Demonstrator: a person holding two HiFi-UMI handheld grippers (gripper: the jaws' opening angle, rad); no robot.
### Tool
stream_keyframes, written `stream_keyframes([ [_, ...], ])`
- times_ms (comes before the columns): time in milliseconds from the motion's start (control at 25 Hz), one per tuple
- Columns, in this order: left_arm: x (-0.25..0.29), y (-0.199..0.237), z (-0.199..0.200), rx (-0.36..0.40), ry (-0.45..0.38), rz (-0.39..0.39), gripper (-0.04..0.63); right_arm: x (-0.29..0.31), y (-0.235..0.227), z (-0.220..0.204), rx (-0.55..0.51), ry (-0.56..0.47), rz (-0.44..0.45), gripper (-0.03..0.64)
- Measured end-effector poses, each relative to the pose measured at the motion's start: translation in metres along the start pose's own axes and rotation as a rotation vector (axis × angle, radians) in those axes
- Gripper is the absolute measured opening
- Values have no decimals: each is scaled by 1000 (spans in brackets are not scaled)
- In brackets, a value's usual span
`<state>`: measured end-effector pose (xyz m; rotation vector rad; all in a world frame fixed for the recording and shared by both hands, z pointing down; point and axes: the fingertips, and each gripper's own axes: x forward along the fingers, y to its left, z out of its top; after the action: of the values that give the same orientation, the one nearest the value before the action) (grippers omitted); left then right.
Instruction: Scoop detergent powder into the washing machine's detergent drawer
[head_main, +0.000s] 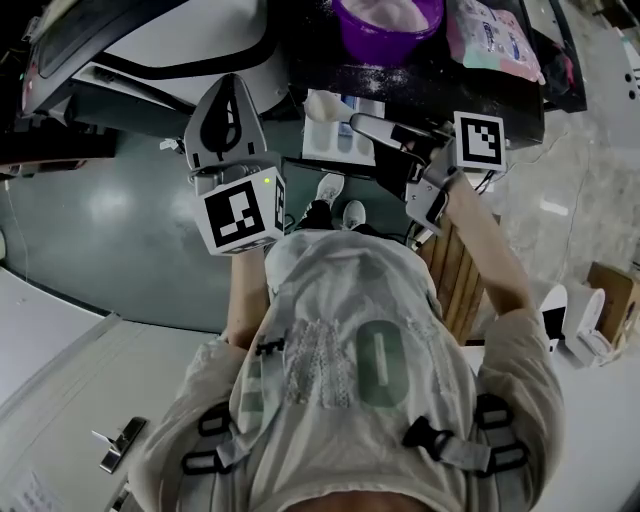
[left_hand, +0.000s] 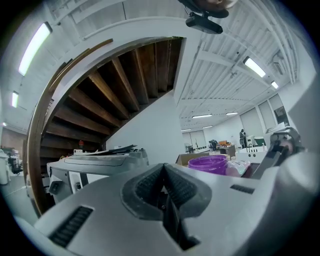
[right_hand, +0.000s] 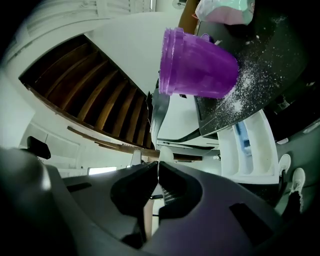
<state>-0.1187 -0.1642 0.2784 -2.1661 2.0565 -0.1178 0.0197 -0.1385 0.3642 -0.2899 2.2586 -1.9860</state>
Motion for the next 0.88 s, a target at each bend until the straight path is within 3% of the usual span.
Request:
stream_keyframes([
  [400,3,21,-14,-17,25,41,21,14,-33,-6,20,81,-46,11],
  [880,10,26,-35,-24,66,34,21,16,-111,-4,-14,149,-249,11],
])
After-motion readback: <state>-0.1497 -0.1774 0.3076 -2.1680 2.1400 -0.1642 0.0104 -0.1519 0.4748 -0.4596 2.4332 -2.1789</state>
